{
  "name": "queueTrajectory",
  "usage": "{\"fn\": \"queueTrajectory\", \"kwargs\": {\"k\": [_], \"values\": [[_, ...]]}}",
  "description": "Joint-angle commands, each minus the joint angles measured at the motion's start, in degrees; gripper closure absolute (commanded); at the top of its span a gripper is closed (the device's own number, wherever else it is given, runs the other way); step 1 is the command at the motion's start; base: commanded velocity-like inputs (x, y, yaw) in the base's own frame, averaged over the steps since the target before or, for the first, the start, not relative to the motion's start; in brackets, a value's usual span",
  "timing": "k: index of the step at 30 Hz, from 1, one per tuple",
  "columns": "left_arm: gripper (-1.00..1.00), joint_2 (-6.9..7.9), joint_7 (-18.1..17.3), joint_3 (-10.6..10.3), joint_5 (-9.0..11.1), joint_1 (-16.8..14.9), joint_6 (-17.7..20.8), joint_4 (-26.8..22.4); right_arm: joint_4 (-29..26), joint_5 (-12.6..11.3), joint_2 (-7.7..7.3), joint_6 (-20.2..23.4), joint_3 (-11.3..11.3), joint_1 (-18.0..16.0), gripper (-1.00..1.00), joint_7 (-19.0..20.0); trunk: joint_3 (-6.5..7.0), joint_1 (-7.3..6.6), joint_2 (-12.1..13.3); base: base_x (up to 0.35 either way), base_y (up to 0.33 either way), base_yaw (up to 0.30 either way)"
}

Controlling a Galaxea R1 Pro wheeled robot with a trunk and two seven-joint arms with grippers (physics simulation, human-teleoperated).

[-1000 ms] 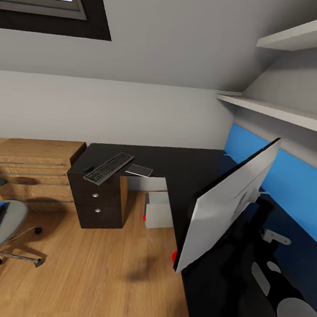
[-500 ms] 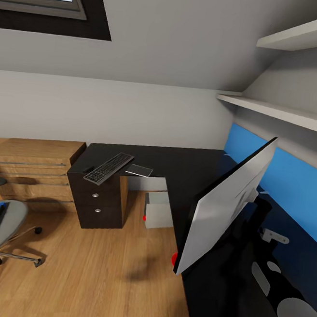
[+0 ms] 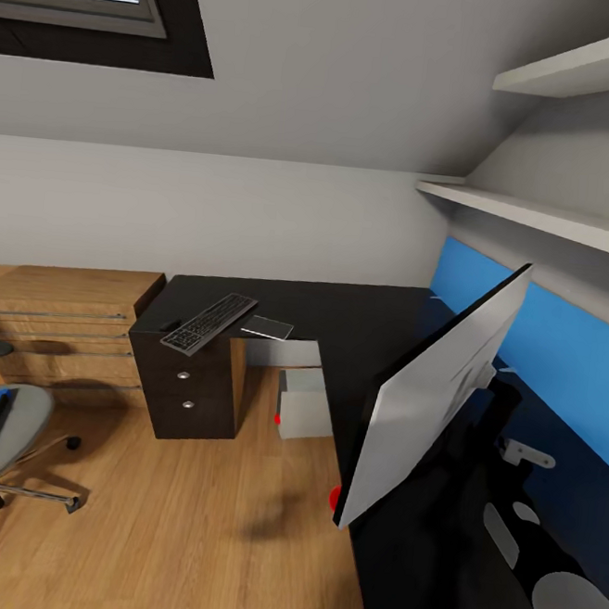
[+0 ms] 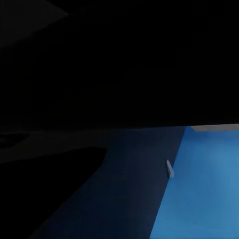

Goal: In the bedroom, organize the workspace by keeping the computer under the desk, ensuring the monitor is on the desk, placing the keyboard on the desk next to the monitor, placing the mouse on the desk next to the keyboard, moving the folder from the swivel chair onto the desk next to the mouse, stacking the notebook on top of the folder with the pen on top of the notebook, and positioning the swivel chair next to the desk.

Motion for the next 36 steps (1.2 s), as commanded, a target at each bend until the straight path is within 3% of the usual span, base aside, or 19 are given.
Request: {"fn": "queueTrajectory", "kwargs": {"k": [1, 11, 36], "values": [[-1.0, -0.01, 0.07, -0.2, 0.5, -0.03, -0.17, 0.03, -0.04, 0.08, 0.01, -0.12, 0.08, -0.04, 1.0, -0.11, -0.06, 0.0, -0.04, 0.0, 0.0, 0.0], [-1.0, 0.0, 0.07, -0.2, 0.5, -0.05, -0.17, 0.03, -0.04, 3.06, 0.13, -0.14, 0.07, -0.04, 1.0, -0.16, -0.06, 0.0, -0.04, 0.0, 0.0, 0.0], [-1.0, 0.0, 0.07, -0.2, 0.5, -0.06, -0.17, 0.03, -0.04, 3.3, 0.24, 0.0, 0.02, -0.04, 1.0, -0.19, -0.06, 0.0, -0.04, 0.0, 0.0, 0.0]]}}
